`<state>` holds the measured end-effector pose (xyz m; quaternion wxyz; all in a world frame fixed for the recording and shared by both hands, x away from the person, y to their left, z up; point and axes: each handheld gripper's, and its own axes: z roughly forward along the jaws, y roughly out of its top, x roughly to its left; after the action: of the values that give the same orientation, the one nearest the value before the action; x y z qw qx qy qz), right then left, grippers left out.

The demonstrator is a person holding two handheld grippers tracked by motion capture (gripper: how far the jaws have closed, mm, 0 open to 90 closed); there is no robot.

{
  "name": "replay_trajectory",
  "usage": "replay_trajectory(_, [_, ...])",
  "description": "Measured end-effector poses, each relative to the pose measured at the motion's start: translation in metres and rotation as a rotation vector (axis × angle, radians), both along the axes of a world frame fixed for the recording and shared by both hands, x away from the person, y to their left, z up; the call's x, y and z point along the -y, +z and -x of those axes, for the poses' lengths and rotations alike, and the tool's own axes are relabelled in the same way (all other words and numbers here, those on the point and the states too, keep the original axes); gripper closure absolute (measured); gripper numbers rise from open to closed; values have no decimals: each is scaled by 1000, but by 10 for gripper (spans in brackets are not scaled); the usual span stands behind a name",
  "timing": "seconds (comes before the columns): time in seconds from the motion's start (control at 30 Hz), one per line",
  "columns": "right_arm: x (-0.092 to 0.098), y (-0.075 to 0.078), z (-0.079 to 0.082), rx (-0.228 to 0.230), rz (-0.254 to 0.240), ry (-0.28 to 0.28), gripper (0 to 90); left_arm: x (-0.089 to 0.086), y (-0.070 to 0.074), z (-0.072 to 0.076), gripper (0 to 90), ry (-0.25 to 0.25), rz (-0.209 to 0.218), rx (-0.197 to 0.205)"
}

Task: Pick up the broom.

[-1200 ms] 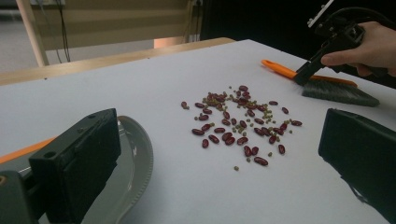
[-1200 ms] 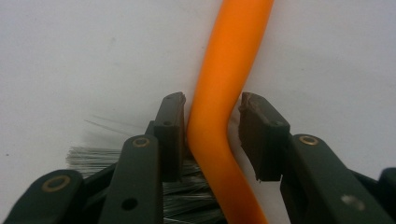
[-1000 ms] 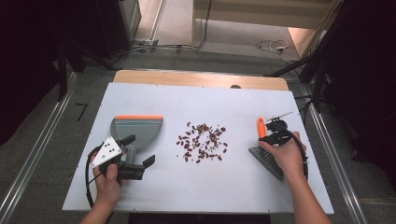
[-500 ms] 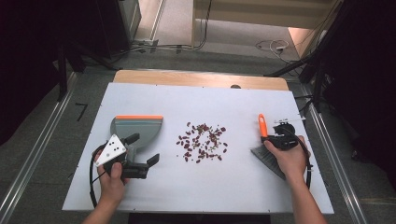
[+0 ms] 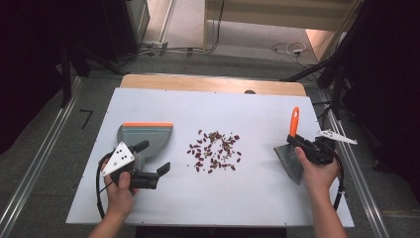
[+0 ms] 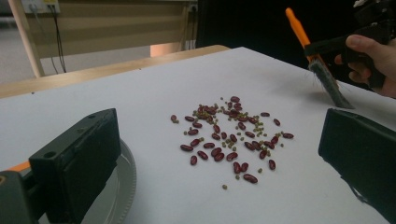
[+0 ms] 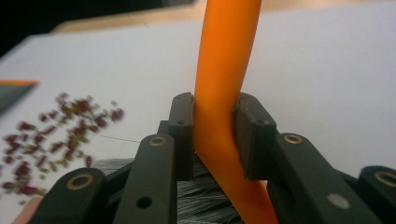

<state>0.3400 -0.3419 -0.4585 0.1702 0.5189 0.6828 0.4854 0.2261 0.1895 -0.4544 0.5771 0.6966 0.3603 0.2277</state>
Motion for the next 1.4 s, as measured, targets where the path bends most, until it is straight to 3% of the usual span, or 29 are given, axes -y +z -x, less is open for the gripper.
replay_trajectory(0.03, [1,2,2,20,-8,-19,690,1,1,-1,0,0,1,3])
replay_trajectory(0.3, [-3,16,12,137,-82,3,693,9,5,-3,0,-10,2,10])
replay_trajectory(0.47, [-14,28,17,183,-105,37,693,12,8,-3,0,-9,-3,15])
replay_trajectory(0.57, [-23,35,20,207,-111,53,693,16,11,-5,0,-21,-4,-9])
replay_trajectory(0.83, [-48,50,29,244,-124,102,692,32,13,-8,0,-65,-35,-19])
replay_trajectory(1.27, [-102,57,41,263,-132,216,692,62,21,-18,0,-125,-20,-28])
replay_trajectory(1.33, [-110,57,43,268,-130,232,693,69,22,-21,0,-161,3,-37])
replay_trajectory(1.4, [-118,58,46,269,-132,241,693,72,23,-22,4,-164,6,-39])
